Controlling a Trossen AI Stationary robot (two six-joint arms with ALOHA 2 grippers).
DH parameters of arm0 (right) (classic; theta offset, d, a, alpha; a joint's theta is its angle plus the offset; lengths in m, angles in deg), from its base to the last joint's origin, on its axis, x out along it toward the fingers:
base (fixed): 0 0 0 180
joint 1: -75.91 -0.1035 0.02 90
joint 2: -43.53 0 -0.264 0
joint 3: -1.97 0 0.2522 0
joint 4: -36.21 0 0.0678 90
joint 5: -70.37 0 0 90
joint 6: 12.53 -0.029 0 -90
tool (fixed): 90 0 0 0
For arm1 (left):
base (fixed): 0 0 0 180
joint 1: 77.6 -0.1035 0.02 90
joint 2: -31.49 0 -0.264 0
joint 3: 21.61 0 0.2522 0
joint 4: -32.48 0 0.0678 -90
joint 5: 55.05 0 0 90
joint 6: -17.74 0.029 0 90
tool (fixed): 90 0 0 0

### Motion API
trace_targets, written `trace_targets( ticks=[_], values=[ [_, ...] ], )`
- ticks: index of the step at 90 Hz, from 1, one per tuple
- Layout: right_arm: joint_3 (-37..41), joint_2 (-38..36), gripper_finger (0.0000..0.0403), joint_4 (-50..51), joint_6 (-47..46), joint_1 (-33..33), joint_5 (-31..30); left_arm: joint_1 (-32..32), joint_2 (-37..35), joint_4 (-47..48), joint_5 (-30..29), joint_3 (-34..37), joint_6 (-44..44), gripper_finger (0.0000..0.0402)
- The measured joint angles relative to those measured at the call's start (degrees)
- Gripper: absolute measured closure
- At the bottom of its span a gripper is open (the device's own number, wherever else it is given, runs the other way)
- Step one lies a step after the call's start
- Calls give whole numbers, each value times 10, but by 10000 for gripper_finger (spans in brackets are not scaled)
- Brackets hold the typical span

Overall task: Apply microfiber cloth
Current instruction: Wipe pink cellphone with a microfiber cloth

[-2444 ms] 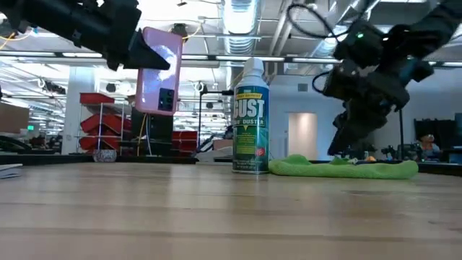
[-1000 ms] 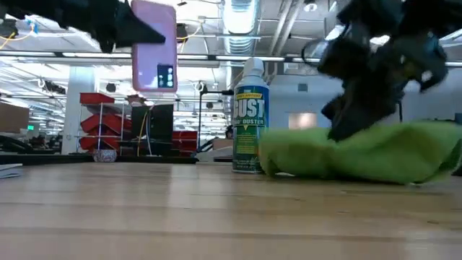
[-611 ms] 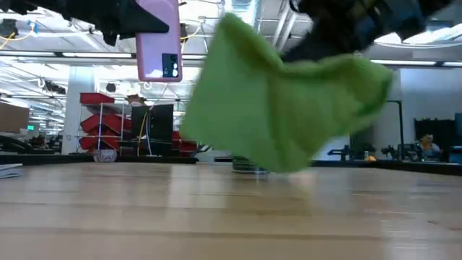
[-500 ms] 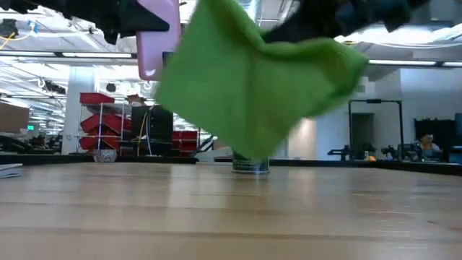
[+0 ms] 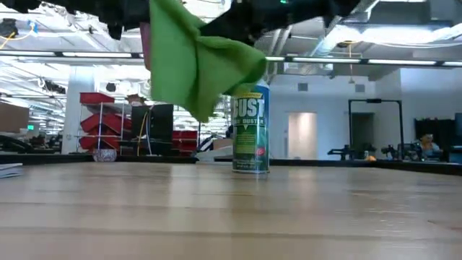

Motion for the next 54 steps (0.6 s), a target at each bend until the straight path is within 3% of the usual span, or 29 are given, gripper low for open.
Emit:
trace_targets(
  ticks=[18, 43, 54],
  values=[
    [-60, 46, 403, 5, 2, -1, 36, 0, 0, 0, 0, 0, 6, 400],
    [-63, 98, 403, 1, -28, -6, 46, 0, 0, -10, 0, 0, 12, 400],
    [-63, 86, 403, -1, -22, -1, 46, 0, 0, -8, 0, 0, 9, 400]
  ],
)
